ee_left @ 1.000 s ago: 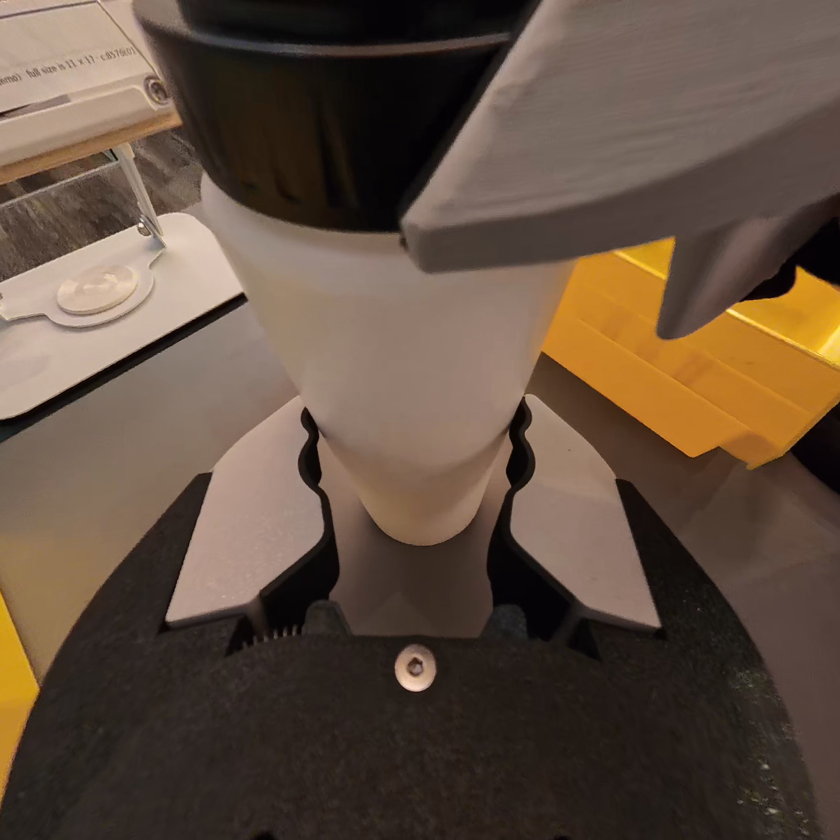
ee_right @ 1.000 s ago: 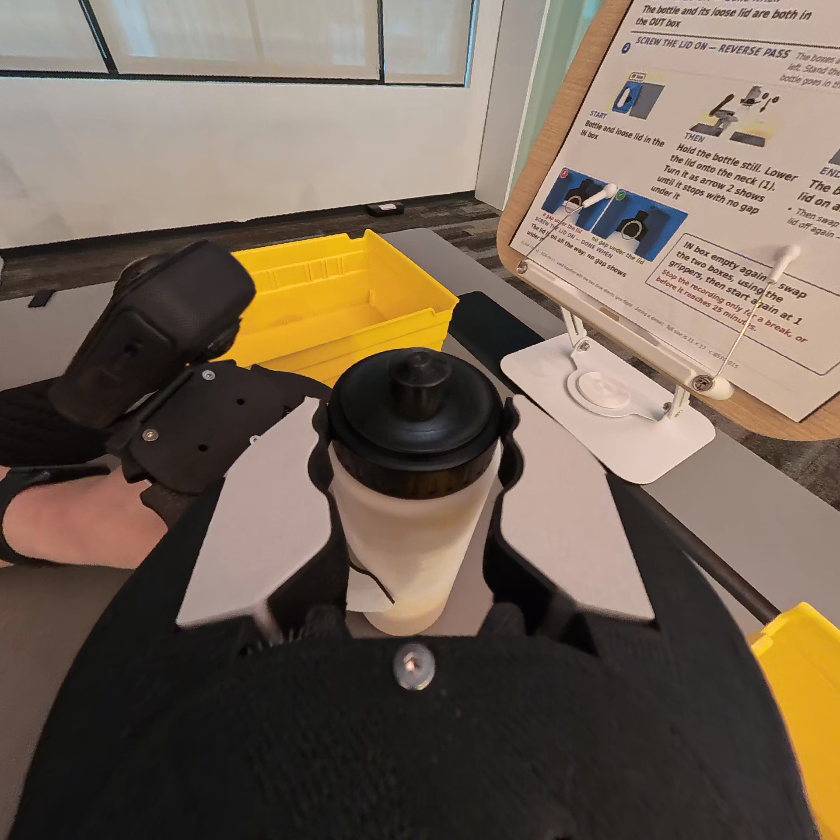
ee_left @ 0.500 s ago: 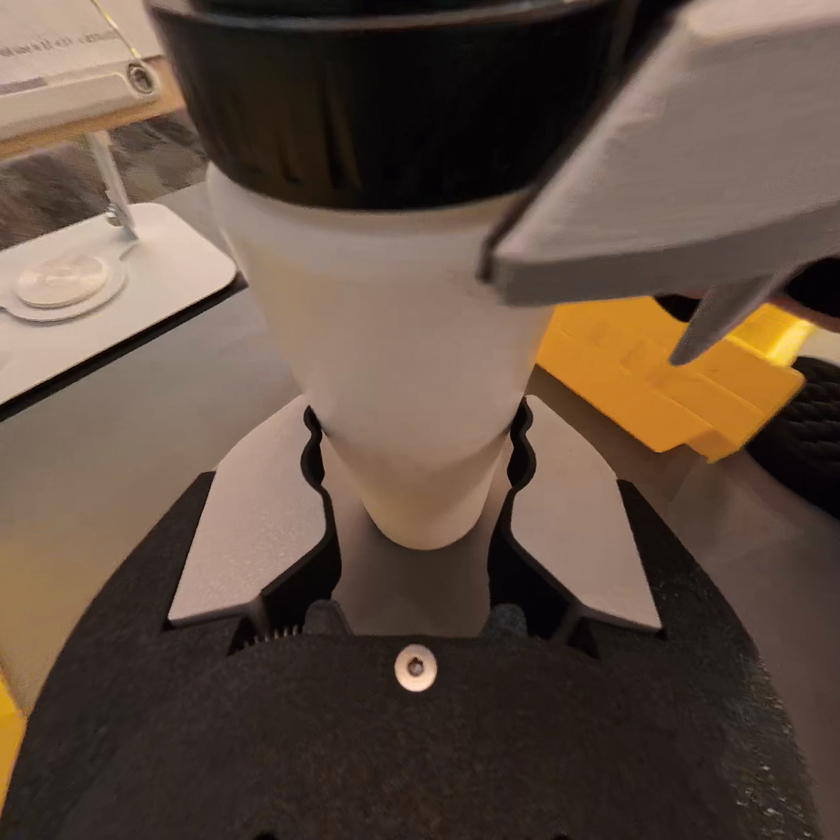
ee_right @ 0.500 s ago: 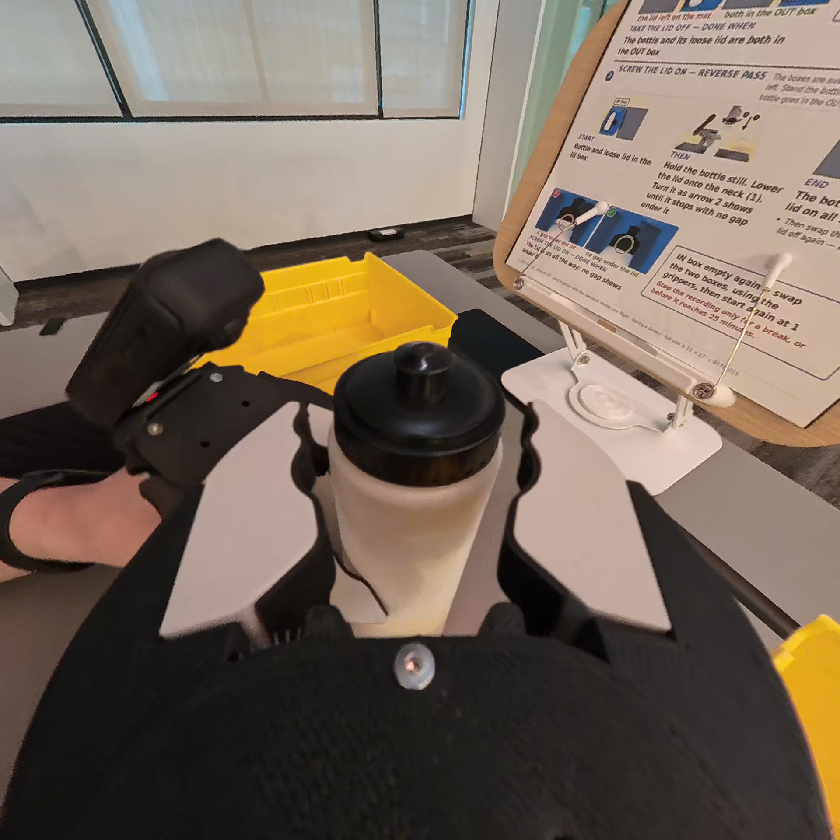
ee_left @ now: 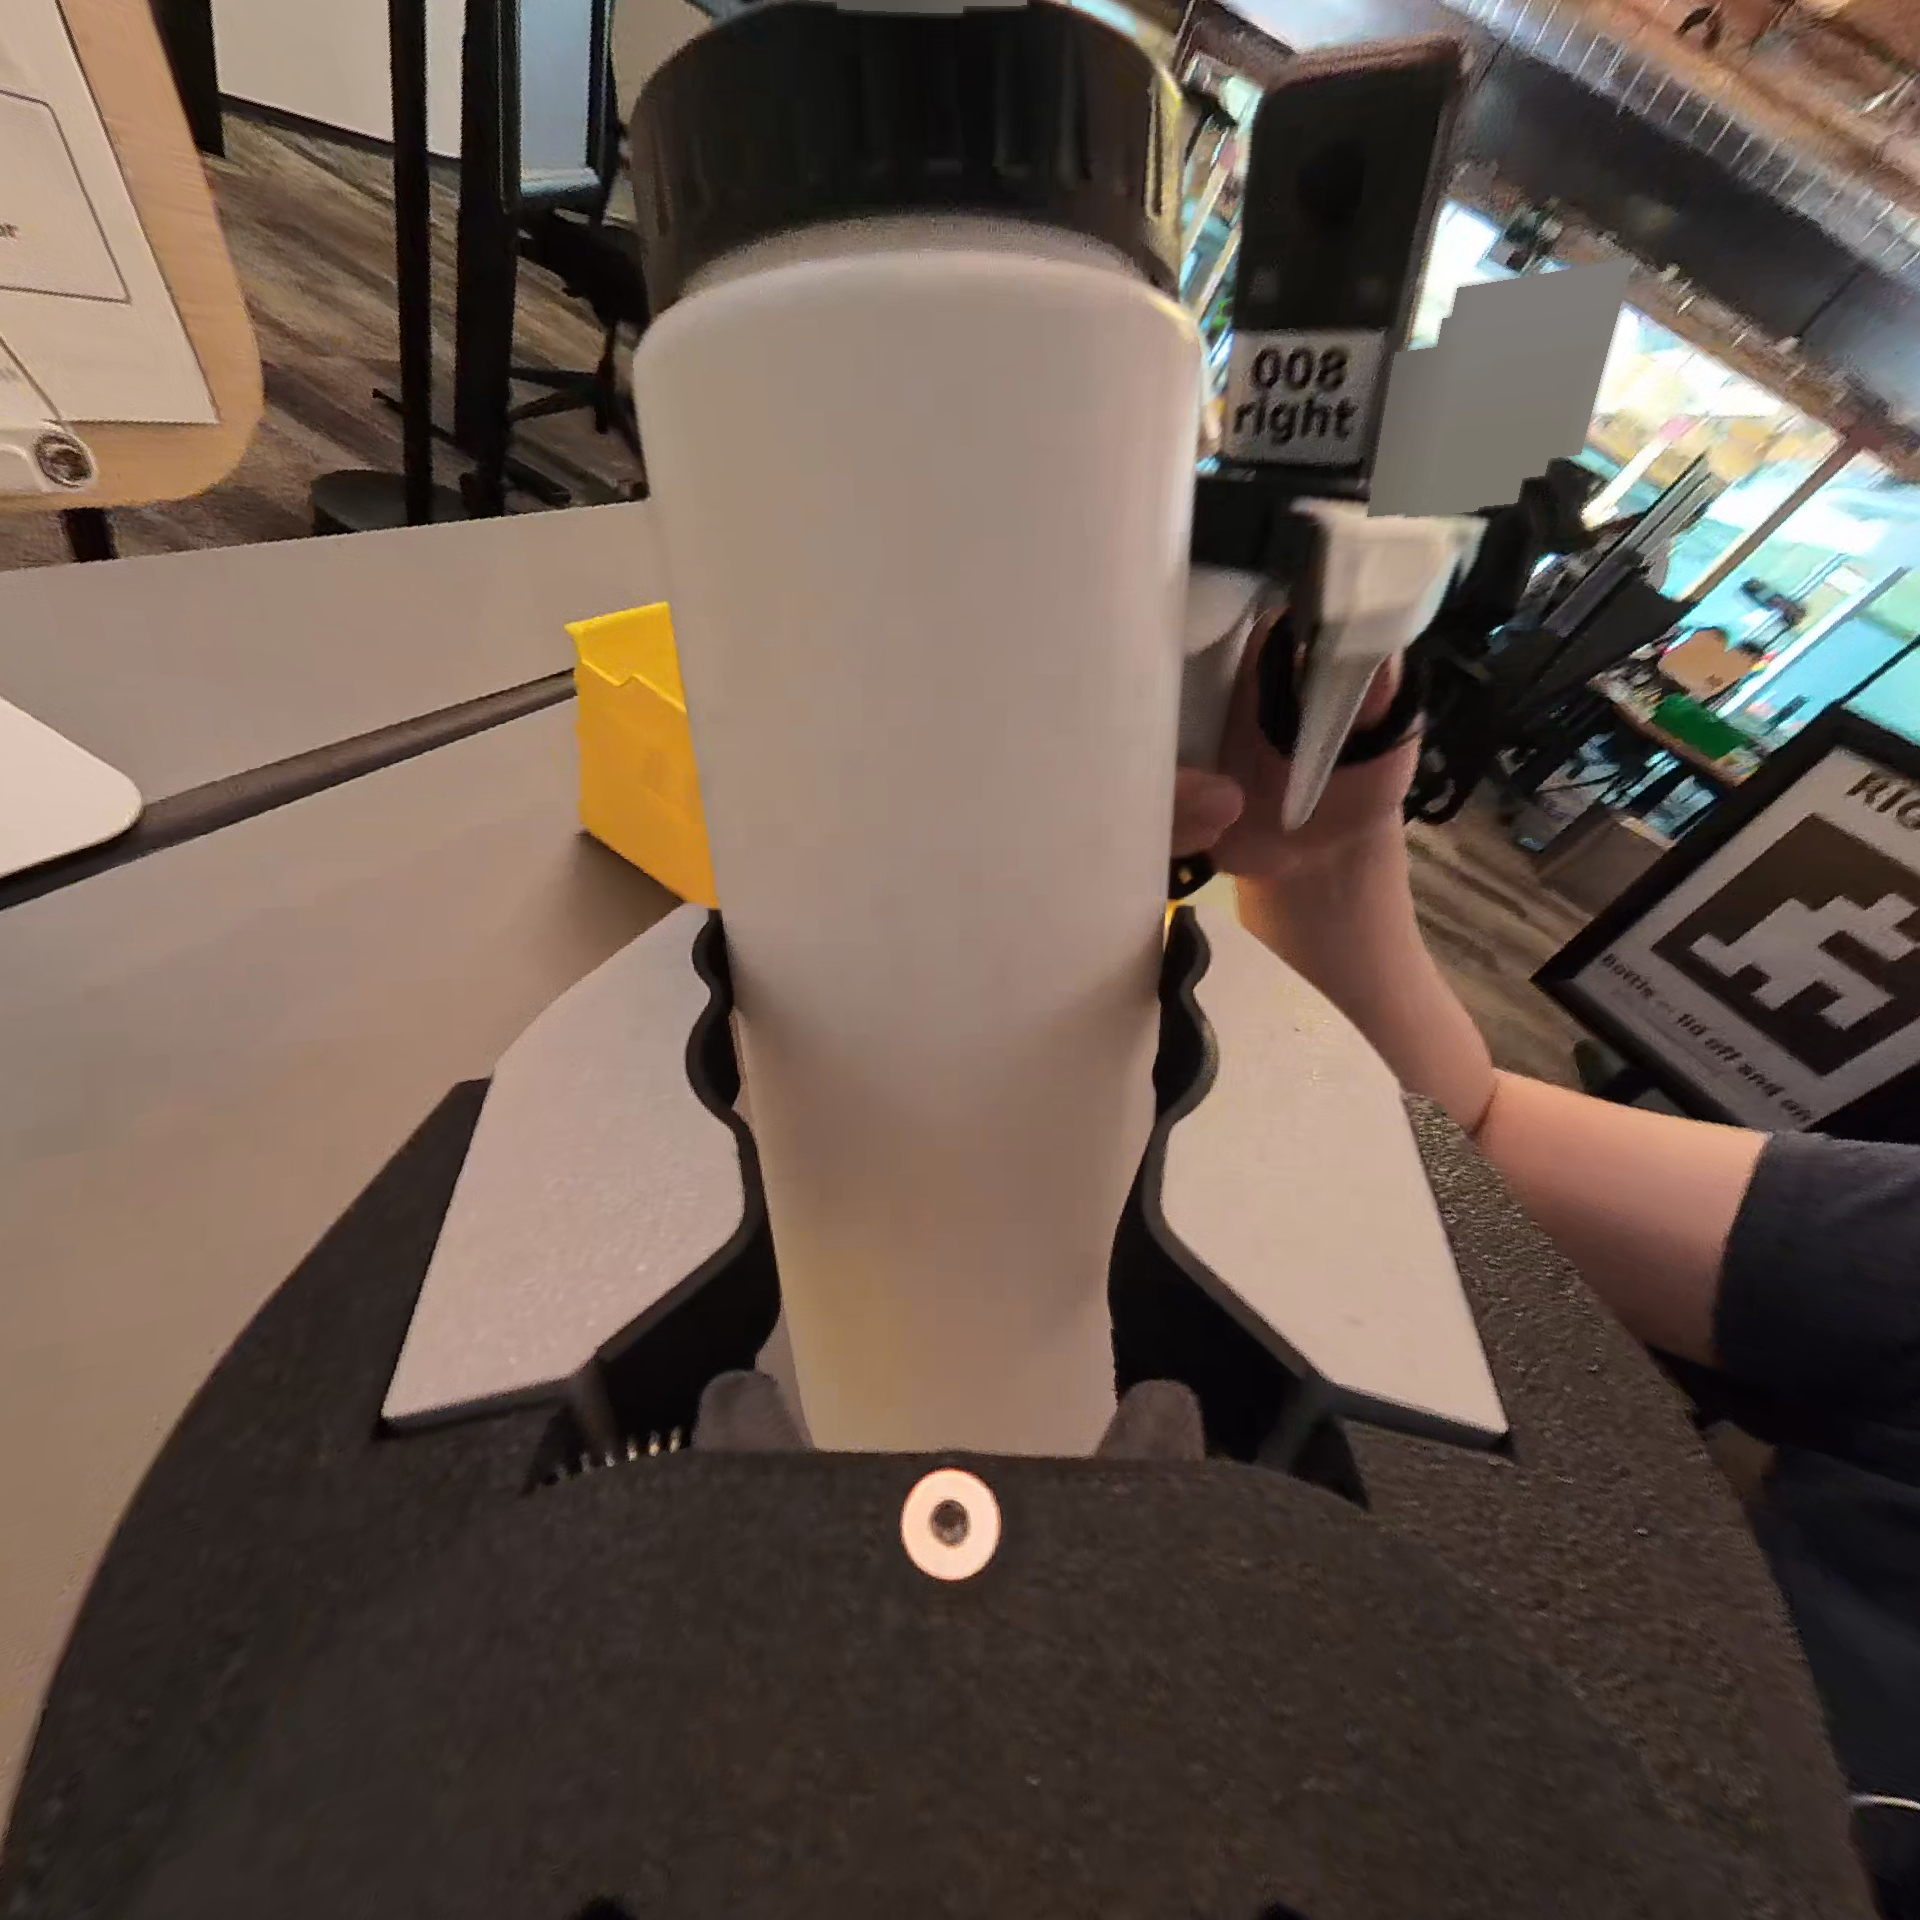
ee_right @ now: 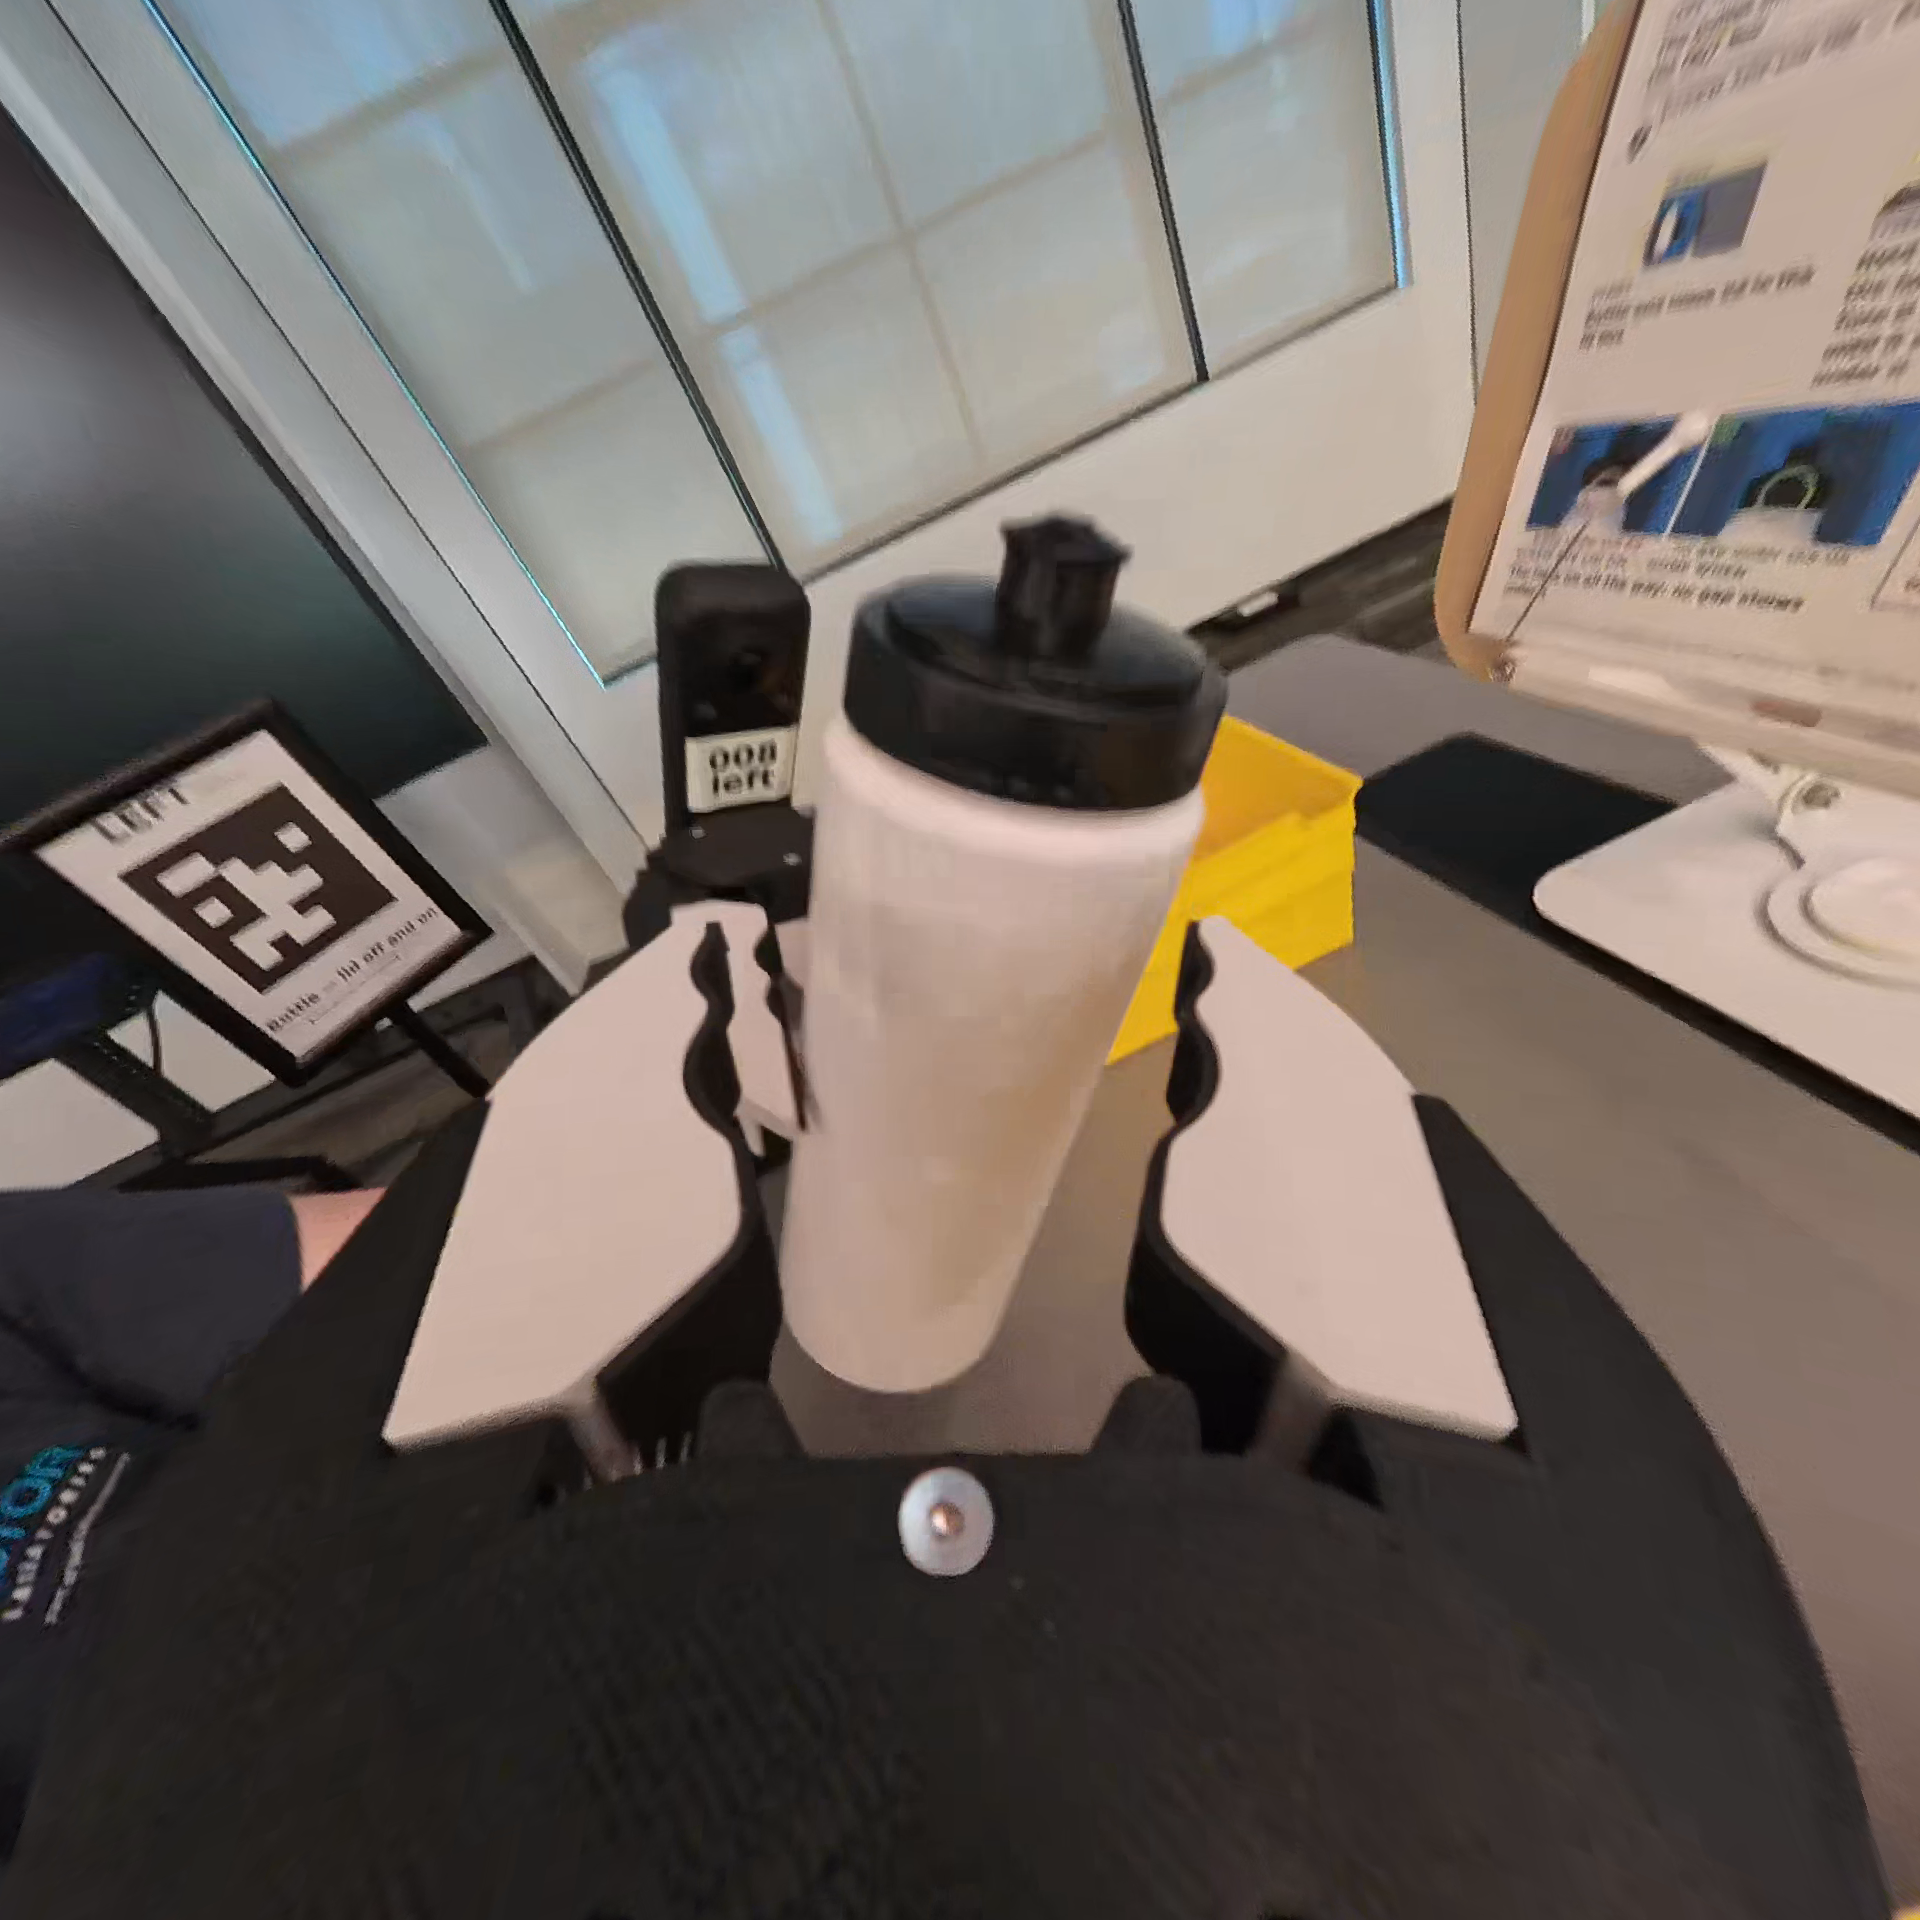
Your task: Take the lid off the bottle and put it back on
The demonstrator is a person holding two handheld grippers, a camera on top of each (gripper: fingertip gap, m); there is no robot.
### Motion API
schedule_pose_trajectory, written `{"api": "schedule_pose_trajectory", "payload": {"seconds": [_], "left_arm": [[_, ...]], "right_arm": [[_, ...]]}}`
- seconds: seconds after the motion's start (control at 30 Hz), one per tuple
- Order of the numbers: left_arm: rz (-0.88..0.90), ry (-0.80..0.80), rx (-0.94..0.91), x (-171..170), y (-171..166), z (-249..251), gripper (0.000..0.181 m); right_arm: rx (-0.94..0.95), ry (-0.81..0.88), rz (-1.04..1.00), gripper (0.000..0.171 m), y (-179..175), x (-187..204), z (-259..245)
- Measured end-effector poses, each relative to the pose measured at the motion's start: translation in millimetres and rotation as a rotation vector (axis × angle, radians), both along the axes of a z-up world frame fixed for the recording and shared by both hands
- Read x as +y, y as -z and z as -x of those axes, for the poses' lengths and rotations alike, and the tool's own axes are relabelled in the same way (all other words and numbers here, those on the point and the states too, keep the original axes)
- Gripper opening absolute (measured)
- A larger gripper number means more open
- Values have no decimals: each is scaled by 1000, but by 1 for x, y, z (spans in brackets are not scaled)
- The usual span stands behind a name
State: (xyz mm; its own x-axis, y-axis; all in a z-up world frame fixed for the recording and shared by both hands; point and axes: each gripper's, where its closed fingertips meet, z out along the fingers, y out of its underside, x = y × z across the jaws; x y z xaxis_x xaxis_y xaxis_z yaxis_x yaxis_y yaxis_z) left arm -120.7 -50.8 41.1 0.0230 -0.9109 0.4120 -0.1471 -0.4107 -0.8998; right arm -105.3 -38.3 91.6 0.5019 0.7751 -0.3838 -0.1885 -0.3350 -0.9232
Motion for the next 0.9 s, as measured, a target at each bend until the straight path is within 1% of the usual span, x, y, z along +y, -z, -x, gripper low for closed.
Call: {"api": "schedule_pose_trajectory", "payload": {"seconds": [0.07, 0.17, 0.2, 0.27, 0.5, 0.67, 0.77, 0.83, 0.9], "left_arm": [[19, 25, -44, -2, -5, 0, 80], [-34, 88, -98, -12, -15, 1, 79], [-55, 113, -123, -17, -19, 1, 80], [-89, 150, -157, -24, -25, 2, 80], [-149, 199, -150, -33, -24, 2, 79], [-156, 177, -157, -30, -28, 4, 73], [-144, 136, -165, -20, -34, 13, 68], [-127, 81, -141, -9, -36, 21, 63], [-113, 36, -83, 0, -32, 30, 44]], "right_arm": [[-26, -18, 4, 82, 7, 0, 8], [-22, -51, 10, 81, 11, -2, 21], [-15, -86, 14, 83, 12, -6, 28], [38, -166, -2, 80, 4, -17, 39], [-167, -64, -182, 79, -3, -25, 45], [-229, 0, -204, 78, -6, -25, 38], [-258, 79, -198, 79, -17, -22, 14], [-285, 209, -213, 79, -32, -20, -23], [-331, 366, -175, 79, -41, -20, -75]]}}
